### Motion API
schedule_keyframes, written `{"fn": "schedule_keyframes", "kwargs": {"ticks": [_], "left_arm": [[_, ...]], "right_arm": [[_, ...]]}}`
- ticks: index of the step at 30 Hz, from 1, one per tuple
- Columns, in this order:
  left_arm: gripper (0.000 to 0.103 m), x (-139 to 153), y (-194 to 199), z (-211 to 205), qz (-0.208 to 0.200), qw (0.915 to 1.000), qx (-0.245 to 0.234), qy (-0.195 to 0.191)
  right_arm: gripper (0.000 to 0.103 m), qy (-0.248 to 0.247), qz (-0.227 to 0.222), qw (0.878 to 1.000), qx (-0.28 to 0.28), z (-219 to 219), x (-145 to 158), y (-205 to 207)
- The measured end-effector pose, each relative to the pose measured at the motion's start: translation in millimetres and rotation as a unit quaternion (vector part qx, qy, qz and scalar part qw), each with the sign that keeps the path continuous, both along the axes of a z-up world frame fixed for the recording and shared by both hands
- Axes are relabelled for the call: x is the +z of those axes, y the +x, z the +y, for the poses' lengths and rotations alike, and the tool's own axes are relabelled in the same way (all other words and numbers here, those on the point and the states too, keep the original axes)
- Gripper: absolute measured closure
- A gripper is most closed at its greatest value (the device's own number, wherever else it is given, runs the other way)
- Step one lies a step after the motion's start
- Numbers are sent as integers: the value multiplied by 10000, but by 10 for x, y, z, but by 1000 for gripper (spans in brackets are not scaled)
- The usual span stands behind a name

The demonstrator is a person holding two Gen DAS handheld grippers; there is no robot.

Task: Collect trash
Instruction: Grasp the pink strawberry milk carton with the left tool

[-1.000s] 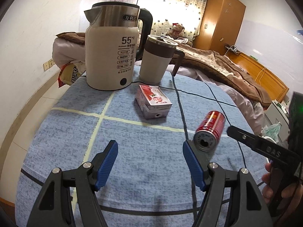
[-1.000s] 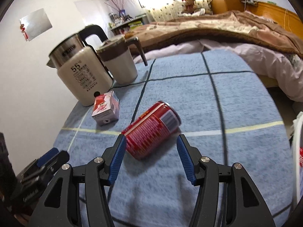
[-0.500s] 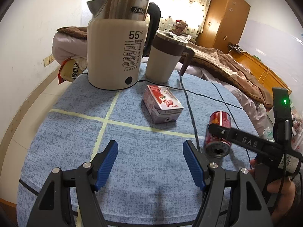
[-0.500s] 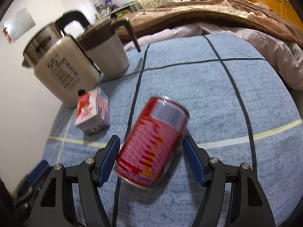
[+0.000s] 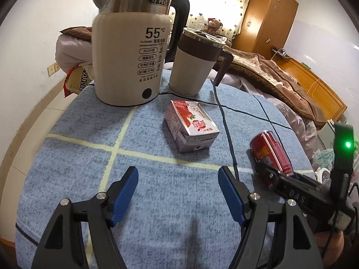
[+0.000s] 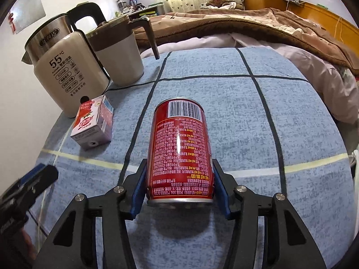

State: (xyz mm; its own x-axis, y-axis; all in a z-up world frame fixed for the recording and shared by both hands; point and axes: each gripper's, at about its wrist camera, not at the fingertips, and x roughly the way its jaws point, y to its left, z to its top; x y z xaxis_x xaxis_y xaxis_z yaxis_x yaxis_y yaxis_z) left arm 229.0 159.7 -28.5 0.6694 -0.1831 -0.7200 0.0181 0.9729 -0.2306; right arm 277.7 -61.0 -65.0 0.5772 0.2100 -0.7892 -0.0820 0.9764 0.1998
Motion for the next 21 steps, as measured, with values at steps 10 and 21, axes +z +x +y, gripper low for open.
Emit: {"fn": "schedule_keyframes", "kwargs": {"ticks": [10, 21], "left_arm": [[22, 21, 375, -199, 9, 9995, -58, 315], [20, -175, 829, -406, 391, 9961, 69, 787]], "right_arm": [[50, -233, -31, 9997, -117, -147, 4, -104], [50, -91, -67, 9999, -68, -192, -10, -121]]}}
